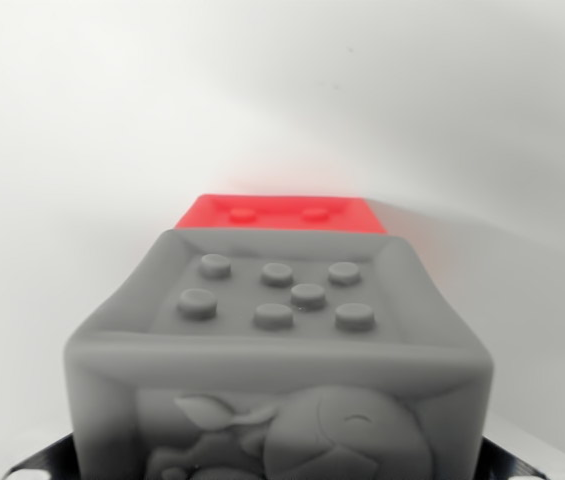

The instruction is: Destack cube

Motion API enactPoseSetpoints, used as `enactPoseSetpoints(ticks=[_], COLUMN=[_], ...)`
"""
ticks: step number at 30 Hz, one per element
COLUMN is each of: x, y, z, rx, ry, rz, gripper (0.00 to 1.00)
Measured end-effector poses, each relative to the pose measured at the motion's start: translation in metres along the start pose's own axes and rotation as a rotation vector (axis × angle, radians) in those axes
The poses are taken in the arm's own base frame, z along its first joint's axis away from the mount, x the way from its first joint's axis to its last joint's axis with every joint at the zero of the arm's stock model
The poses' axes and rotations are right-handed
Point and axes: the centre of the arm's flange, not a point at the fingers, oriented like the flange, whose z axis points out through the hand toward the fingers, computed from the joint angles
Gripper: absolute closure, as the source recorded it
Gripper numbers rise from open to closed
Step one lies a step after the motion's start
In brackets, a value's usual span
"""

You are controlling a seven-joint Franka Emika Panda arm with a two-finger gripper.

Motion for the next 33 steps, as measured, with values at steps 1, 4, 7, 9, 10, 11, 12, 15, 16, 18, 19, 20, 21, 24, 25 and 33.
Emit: enactPoseSetpoints(ticks=[1, 4, 7, 9, 10, 11, 12, 15, 16, 18, 19, 20, 21, 24, 25, 33], x=[0.0, 0.0, 0.001, 0.001, 0.001, 0.001, 0.001, 0.001, 0.001, 0.001, 0.001, 0.001, 0.001, 0.001, 0.001, 0.001], y=[0.0, 0.0, 0.0, 0.0, 0.0, 0.0, 0.0, 0.0, 0.0, 0.0, 0.0, 0.0, 0.0, -0.001, -0.001, -0.001], z=[0.0, -0.002, -0.006, -0.01, -0.011, -0.013, -0.015, -0.021, -0.024, -0.027, -0.029, -0.032, -0.035, -0.043, -0.046, -0.071], rx=[0.0, 0.0, 0.001, 0.002, 0.002, 0.002, 0.002, 0.002, 0.002, 0.002, 0.003, 0.003, 0.003, 0.003, 0.004, 0.005], ry=[0.0, 0.001, 0.002, 0.003, 0.003, 0.003, 0.003, 0.004, 0.003, 0.004, 0.004, 0.004, 0.004, 0.004, 0.005, 0.006], rz=[0.0, 0.0, 0.0, 0.0, 0.0, 0.0, 0.0, 0.0, 0.0, 0.0, 0.0, 0.0, 0.0, 0.0, 0.0, 0.0], gripper=[1.0, 1.0, 1.0, 1.0, 1.0, 1.0, 1.0, 1.0, 1.0, 1.0, 1.0, 1.0, 1.0, 1.0, 1.0, 1.0])
